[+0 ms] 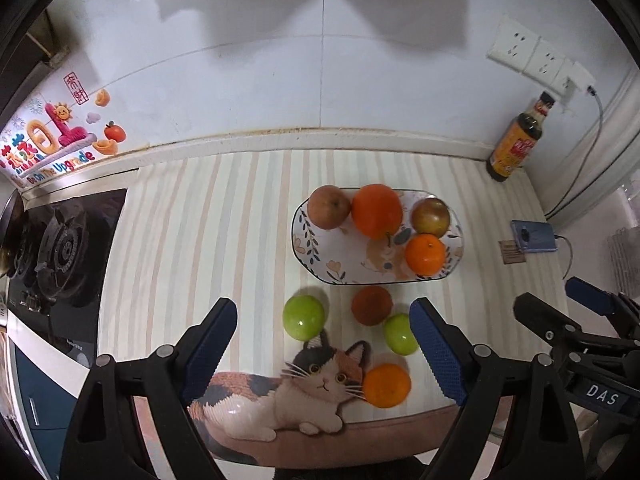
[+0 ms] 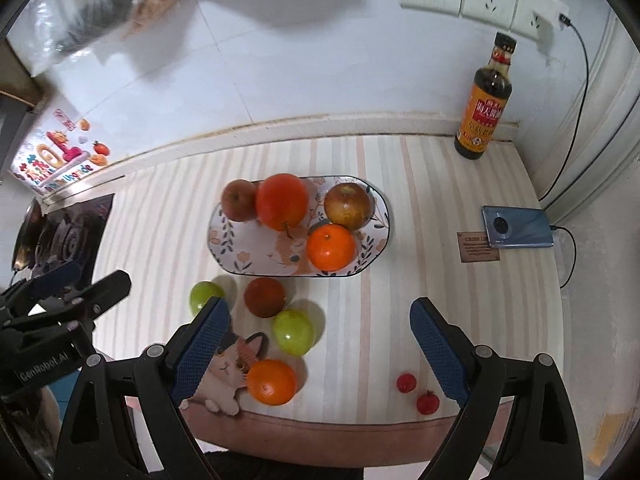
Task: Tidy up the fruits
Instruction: 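Lift both tools back from the plate toward the remaining fruits, then grasp a green apple with the left gripper while the right gripper grasps another green apple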
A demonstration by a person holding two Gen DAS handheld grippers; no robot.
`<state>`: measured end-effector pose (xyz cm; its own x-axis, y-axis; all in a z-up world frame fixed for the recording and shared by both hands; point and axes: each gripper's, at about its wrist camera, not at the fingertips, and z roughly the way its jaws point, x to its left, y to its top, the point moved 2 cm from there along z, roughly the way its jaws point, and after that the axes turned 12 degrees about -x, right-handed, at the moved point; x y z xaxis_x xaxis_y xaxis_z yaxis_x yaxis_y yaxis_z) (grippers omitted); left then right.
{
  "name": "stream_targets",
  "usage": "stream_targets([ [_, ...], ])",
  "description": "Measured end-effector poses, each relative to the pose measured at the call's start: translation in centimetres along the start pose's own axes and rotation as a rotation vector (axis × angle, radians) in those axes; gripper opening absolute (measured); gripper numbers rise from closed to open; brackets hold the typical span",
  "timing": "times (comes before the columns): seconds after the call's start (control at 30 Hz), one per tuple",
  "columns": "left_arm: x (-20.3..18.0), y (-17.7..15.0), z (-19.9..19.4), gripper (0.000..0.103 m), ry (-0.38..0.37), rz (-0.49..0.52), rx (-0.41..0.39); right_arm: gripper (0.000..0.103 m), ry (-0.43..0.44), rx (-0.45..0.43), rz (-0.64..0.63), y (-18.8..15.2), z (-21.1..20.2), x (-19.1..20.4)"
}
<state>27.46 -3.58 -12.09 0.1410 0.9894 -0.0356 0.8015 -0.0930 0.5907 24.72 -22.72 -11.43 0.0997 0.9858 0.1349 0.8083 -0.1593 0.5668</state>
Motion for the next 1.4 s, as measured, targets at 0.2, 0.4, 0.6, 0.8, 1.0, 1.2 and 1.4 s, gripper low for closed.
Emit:
stream_targets([
  [0.2,0.1,-0.3,-2.2,0.088,-0.007,-0.014,-0.035,0.094,0.009,-0.043,0.001,0.1,-2.9,0.6],
  [0.4,1.0,-0.8,-2.0,0.089,0.011,-0.037,-0.018,0.094,0.02,-0.04,0.02,-0.2,-3.0,0.6],
  [0.6,2.5,-2.2,0.8,0.098,0.052,-0.04,0.05,0.097,0.074,0.069,0.065,-2.3,2.1,0.1],
  [0.8,4.2,-4.2,6.5,0.098,0.089,-0.053,0.187,0.097,0.123,0.216,0.115,-5.3,10.1,-0.2],
  [1.0,4.3,-5.8,12.9,0.098,0.098,-0.009,0.317,0.087,0.119,0.33,0.105,-7.5,16.4,0.2],
  [1.2,3.4,-6.5,17.7,0.098,0.085,0.055,0.409,0.08,0.108,0.433,0.032,-9.1,20.4,1.7],
  [1.4,2.2,-7.3,20.5,0.091,0.054,0.125,0.443,0.059,0.111,0.459,-0.001,-9.9,21.6,2.2],
])
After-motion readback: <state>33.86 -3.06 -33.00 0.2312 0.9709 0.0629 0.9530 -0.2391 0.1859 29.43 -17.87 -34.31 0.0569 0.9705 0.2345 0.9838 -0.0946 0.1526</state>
